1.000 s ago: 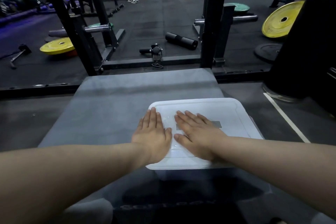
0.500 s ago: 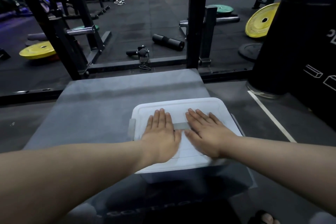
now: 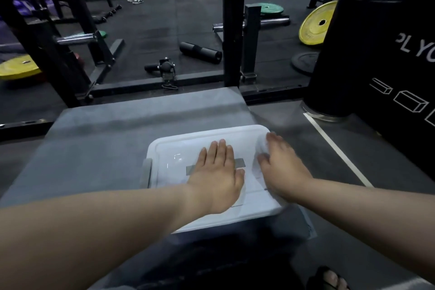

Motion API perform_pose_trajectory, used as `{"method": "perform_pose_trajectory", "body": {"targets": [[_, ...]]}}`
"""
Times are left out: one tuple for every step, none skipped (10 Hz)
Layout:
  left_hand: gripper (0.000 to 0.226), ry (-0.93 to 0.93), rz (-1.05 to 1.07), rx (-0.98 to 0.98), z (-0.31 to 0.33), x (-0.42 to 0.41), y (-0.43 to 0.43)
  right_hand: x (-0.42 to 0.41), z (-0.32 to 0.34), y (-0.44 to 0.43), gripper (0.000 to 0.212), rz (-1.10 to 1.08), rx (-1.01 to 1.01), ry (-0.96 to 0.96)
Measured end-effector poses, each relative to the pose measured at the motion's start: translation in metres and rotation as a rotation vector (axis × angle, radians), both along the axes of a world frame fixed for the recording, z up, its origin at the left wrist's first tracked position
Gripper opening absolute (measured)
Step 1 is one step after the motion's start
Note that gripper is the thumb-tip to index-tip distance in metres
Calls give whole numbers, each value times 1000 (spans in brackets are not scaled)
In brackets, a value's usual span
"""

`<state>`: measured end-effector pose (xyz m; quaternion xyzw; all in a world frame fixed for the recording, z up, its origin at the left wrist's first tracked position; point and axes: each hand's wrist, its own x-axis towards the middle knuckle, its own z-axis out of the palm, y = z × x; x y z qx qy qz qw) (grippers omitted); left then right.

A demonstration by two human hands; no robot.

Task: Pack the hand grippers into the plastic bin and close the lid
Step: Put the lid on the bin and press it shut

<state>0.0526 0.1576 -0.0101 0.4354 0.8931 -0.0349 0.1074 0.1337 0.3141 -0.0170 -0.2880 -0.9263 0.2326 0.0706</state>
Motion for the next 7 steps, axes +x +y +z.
{"method": "perform_pose_trajectory", "body": {"targets": [[67, 1, -32, -3, 1, -1, 0, 0, -5, 6, 76, -234, -194, -44], [67, 5, -55, -10, 0, -2, 1, 2, -6, 7, 87, -362, -439, -31], [67, 14, -57, -14, -2, -3, 2, 9, -4, 8, 66, -406, -555, 27], [67, 12, -56, -10, -3, -3, 2, 11, -1, 6, 75, -367, -387, 48], [67, 18, -57, -10, -3, -3, 1, 12, -3, 2, 82, -319, -231, 63], [67, 26, -59, -14, -3, -2, 1, 14, -3, 0, 80, -304, -219, 110], [67, 22, -57, -13, -3, -3, 1, 13, -3, -1, 78, -308, -183, 105]]}}
